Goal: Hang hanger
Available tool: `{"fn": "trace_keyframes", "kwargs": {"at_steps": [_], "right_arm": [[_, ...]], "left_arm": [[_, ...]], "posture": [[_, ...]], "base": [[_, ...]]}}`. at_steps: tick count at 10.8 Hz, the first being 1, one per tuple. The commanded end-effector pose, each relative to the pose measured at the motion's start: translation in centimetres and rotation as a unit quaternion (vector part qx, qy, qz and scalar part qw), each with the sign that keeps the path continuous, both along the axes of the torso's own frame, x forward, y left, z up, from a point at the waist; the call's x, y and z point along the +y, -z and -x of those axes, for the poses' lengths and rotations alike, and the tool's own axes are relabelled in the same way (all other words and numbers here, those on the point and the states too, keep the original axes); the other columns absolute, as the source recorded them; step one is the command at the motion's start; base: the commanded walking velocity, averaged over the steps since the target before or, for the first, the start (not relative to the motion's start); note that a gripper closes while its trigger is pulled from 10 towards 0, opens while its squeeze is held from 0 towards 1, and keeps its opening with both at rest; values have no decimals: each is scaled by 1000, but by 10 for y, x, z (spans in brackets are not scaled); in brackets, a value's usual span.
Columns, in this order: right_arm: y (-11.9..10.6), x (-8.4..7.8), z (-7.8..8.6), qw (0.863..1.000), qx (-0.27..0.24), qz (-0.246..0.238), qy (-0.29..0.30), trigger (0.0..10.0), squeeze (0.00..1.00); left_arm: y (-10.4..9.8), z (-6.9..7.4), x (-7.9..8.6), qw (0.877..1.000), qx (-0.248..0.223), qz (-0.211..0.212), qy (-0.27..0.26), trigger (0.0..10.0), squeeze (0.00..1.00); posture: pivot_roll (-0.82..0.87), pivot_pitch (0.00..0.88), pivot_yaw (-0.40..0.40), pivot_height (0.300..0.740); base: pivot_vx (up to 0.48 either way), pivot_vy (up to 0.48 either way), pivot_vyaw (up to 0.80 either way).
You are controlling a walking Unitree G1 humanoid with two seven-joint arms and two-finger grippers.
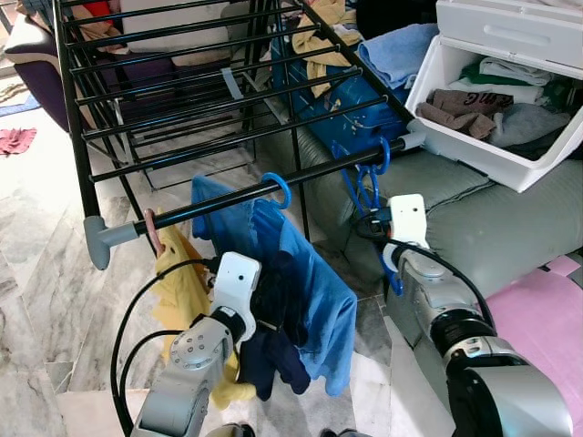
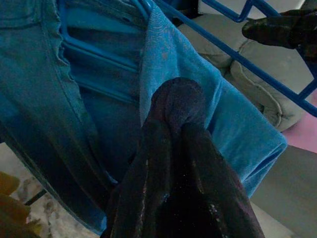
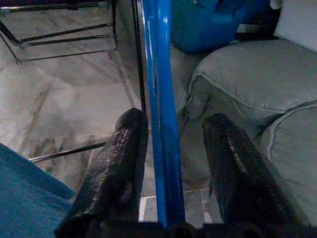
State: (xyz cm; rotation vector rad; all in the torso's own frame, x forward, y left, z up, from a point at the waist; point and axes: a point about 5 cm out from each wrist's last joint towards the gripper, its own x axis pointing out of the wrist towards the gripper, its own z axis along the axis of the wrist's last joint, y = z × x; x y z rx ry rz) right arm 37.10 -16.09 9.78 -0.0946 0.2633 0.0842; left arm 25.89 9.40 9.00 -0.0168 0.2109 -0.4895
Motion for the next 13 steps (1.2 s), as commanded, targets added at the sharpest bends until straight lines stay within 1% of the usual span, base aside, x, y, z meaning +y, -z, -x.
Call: {"fn": "trace_keyframes", "kwargs": {"at_steps": [1,2,3,4,5,6,7,8,13], "right_arm": [[-1,-2,0,1000,-2,7,0,10000,200],[-1,-2,-1,1000,-1,5,-1,10000,0],[-2,-2,-1,1000,0,3,-1,3294,0],[-3,-2,-2,1000,-1,2,0,1490,0],[-6,-4,-4,1000,-1,5,10,2588,0],[-9,-2,-5,1000,-4,0,10,2196,0],[-9,0,-6,1000,-1,-5,11,588,0],[-9,0,-5,1000,0,-5,11,0,0],[-5,-6,-4,1000,13,-2,21,0,0]], "left_arm": [[-2,0,-1,1000,-3,-2,3,10000,0],[-1,-1,-1,1000,-2,-2,3,10000,0],[-1,-1,-1,1000,-2,-3,3,10000,0],[-1,-1,-1,1000,-2,-3,4,10000,0],[-1,-2,-1,1000,-1,-3,5,10000,0],[-1,-3,-1,1000,-1,-4,6,10000,0],[-1,-3,-2,1000,0,-5,8,10000,0],[-1,-3,-2,1000,0,-5,9,10000,0],[0,-5,-4,1000,2,-6,11,10000,0]], "posture": [[29,112,-8,740],[30,111,-9,740],[29,108,-9,740],[29,108,-9,740],[25,105,-7,740],[24,104,-7,740],[24,103,-7,740],[24,102,-7,740],[20,94,-8,740]], "base": [[0,0,0],[0,0,0],[0,0,0],[0,0,0],[0,0,0],[0,0,0],[0,0,0],[0,0,0],[0,0,0]]}}
